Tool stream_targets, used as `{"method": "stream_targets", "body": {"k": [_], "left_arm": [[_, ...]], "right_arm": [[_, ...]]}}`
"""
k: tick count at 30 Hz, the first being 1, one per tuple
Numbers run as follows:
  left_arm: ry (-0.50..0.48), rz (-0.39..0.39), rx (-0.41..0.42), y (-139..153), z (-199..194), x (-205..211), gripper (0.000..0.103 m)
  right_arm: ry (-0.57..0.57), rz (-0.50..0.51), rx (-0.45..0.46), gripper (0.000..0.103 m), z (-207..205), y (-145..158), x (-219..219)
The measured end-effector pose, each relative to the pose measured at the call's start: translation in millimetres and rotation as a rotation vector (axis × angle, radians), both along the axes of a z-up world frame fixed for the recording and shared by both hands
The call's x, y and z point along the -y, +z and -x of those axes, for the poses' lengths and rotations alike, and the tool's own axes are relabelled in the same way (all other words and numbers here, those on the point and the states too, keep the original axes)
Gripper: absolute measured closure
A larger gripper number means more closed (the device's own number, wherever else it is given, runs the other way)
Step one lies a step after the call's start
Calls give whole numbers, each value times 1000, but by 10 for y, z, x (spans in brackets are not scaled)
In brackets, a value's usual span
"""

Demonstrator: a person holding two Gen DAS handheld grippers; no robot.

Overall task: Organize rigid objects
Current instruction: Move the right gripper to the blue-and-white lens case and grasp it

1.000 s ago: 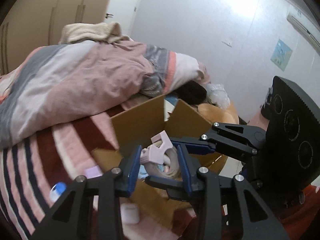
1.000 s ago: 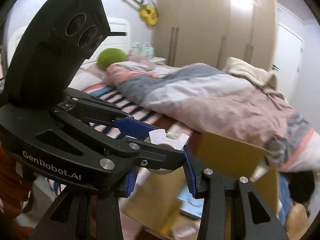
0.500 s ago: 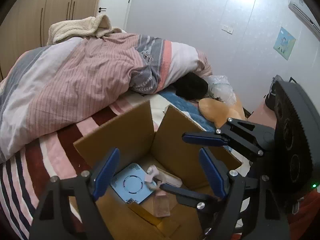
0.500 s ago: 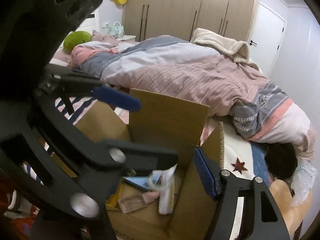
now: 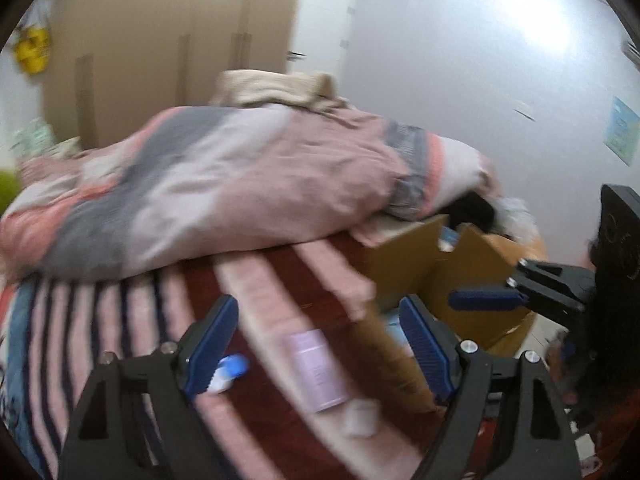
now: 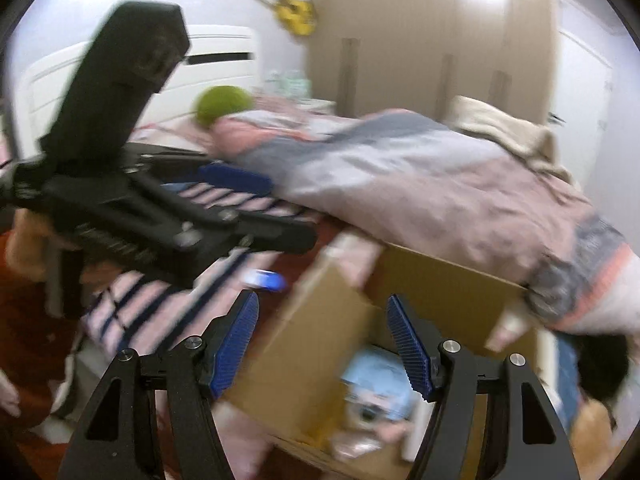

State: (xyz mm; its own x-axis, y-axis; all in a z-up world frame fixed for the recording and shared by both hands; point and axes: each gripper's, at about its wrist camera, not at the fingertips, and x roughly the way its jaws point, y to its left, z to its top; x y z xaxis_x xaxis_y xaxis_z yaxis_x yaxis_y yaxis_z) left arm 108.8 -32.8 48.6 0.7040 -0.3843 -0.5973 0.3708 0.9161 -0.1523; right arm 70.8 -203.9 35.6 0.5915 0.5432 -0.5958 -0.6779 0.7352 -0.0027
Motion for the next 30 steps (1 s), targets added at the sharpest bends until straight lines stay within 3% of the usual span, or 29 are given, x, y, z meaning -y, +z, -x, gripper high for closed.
{"method": "stream_targets", "body": {"k": [5, 10, 18, 23, 30], "left_arm": [[138, 9, -8, -246, 181, -692, 22], [245, 35, -45, -666, 333, -1188, 22], [317, 69, -124, -1196, 441, -1598, 22], [327, 95, -139, -1288, 492, -1721, 22], [315, 100, -149, -1296, 477, -1697, 22]], "right_arm": [[144, 14, -43, 39, 65, -142, -731], [191, 43, -136, 39, -54, -580, -1355], [-66, 116, -185, 39, -788, -1461, -1608], [-147, 100, -239, 39, -1166, -1722, -1617], [-147, 127, -201, 45, -1232, -1806, -1712]]}}
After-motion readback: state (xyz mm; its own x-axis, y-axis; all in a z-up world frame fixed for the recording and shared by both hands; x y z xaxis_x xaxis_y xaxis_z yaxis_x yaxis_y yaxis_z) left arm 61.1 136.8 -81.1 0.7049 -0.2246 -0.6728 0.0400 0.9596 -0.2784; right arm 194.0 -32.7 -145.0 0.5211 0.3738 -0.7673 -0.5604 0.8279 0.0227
